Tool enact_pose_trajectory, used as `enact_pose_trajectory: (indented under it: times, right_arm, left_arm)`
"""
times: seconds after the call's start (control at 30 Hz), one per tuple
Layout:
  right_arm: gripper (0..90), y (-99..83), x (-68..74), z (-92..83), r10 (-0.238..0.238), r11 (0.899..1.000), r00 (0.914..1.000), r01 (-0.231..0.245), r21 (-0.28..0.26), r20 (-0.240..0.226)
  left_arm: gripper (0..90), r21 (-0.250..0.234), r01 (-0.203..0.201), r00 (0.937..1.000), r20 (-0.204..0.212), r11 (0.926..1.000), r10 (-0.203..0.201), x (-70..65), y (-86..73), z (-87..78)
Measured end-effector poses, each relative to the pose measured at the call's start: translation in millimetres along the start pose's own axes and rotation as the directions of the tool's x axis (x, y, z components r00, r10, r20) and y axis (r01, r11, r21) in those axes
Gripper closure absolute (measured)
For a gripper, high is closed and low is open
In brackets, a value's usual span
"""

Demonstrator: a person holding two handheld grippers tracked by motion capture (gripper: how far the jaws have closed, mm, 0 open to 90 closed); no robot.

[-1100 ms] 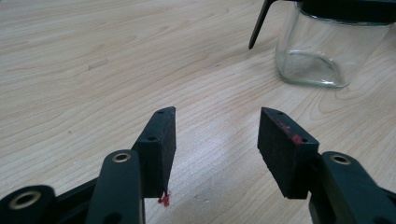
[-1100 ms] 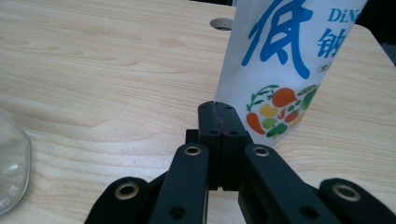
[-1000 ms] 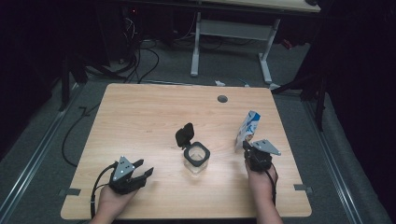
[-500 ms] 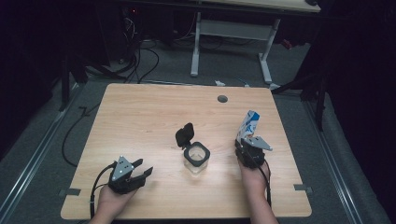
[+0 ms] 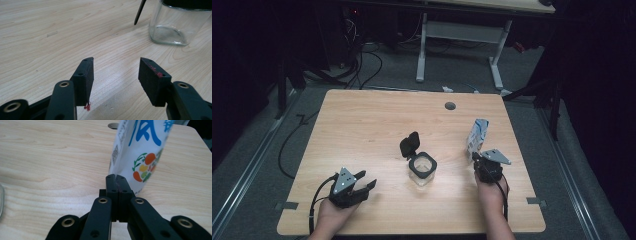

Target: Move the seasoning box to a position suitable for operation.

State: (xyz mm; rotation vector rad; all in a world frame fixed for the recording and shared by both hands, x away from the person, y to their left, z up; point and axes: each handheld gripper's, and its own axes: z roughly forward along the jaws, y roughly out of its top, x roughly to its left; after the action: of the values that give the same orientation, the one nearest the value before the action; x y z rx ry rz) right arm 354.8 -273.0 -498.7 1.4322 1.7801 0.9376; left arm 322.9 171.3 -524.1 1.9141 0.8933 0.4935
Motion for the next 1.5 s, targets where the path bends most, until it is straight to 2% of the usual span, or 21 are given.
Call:
enact_pose_trajectory:
  times: [0.33, 0.53, 0.67, 0.77, 0.87, 0.93, 1.07, 1.2, 1.33, 1.5]
  right_arm:
    - [90.0, -22.4, -14.5, -30.5, 0.003, 1.0, 0.9993, -0.003, -0.022, -0.036]
    - [89.8, -28.7, -20.7, -38.3, 0.017, 0.999, 0.9984, -0.019, -0.029, -0.054]
    - [79.6, -32.0, -23.9, -38.8, 0.056, 0.997, 0.9951, -0.06, -0.046, -0.081]
    - [69.4, -36.1, -24.5, -38.3, 0.065, 0.997, 0.9939, -0.069, -0.041, -0.089]
    - [64.1, -38.6, -25.3, -38.0, 0.061, 0.997, 0.9929, -0.065, -0.042, -0.103]
    - [63.5, -38.4, -24.5, -38.7, 0.044, 0.998, 0.9928, -0.049, -0.047, -0.111]
    - [58.2, -31.6, -23.1, -38.0, 0.029, 0.998, 0.9968, -0.033, -0.052, -0.075]
    - [55.1, -23.3, -23.3, -35.5, 0.01, 0.998, 0.9979, -0.014, -0.063, -0.064]
    - [53.6, -15.5, -26.7, -29.3, 0.016, 0.998, 0.9965, -0.021, -0.063, -0.083]
    - [59.9, -12.1, -32.2, -23.4, 0.045, 0.997, 0.9943, -0.05, -0.052, -0.097]
  left_arm:
    - [46.6, -0.001, 0.004, 1.0, -0.007, 1.0, -0.004, 1.5, 0.2, -0.3]
    - [46.6, 0.004, 0.005, 1.0, -0.007, 1.0, -0.005, 1.8, 0.2, 0.7]
    - [46.5, 0.007, 0.006, 1.0, -0.007, 1.0, -0.006, 2.1, 0.2, 0.7]
    - [46.5, 0.01, 0.007, 1.0, -0.006, 0.9999, -0.007, 2.3, -0.1, 1.2]
    - [46.4, 0.015, 0.006, 1.0, -0.003, 0.9999, -0.006, 1.8, -0.2, 1.6]
    - [46.4, 0.013, 0.006, 1.0, -0.003, 0.9999, -0.006, 1.7, -0.4, 1.9]
    - [46.4, 0.017, 0.004, 1.0, -0.002, 0.9999, -0.004, 2.5, -0.5, 2.2]
    - [46.4, 0.017, 0.004, 1.0, -0.001, 0.9998, -0.004, 2.7, -0.7, 2.9]
    - [46.3, 0.019, 0.003, 1.0, -0.002, 0.9998, -0.003, 3.2, -0.9, 3.0]
    - [46.3, 0.017, 0.007, 1.0, -0.003, 0.9998, -0.007, 4.5, -1.4, 2.9]
